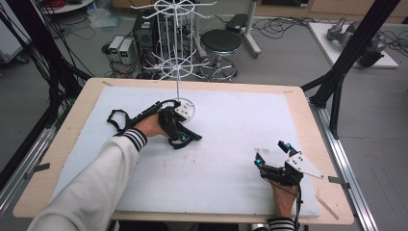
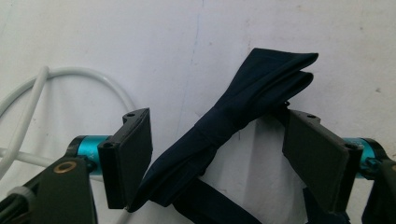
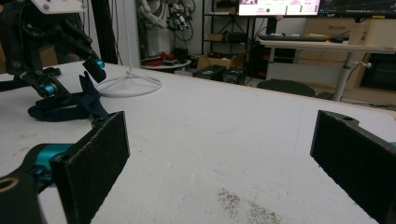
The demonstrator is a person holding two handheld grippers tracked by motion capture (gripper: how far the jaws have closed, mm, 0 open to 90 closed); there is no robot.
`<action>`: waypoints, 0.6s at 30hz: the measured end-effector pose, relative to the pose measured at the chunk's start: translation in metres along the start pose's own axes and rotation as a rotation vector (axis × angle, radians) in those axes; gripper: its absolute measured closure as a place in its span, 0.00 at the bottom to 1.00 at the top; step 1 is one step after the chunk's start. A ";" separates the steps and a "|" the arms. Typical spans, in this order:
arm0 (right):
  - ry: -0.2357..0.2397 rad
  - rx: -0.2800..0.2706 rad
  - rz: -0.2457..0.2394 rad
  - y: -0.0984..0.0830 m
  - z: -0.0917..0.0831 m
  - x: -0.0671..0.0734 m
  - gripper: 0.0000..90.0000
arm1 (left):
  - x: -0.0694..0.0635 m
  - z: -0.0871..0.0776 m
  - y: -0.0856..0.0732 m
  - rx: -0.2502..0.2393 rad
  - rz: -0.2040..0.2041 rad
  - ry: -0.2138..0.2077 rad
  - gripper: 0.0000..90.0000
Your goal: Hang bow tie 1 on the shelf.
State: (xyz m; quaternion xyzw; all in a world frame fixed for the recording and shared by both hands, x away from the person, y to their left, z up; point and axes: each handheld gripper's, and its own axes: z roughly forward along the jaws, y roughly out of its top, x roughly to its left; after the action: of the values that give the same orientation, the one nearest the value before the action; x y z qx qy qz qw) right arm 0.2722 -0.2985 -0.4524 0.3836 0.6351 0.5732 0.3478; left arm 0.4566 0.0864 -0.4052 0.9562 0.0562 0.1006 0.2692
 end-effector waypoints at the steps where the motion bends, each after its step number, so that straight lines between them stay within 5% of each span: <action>1: 0.000 0.000 0.000 0.000 0.000 0.000 0.04 | 0.000 0.001 0.000 0.001 0.006 0.003 0.29; 18: -0.001 0.001 0.001 0.000 0.000 0.000 0.04 | 0.000 0.007 -0.001 0.049 0.034 0.030 0.39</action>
State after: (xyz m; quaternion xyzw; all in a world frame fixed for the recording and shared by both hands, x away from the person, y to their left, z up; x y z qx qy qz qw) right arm 0.2721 -0.2983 -0.4524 0.3845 0.6350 0.5728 0.3476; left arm 0.4577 0.0836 -0.4111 0.9617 0.0464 0.1178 0.2432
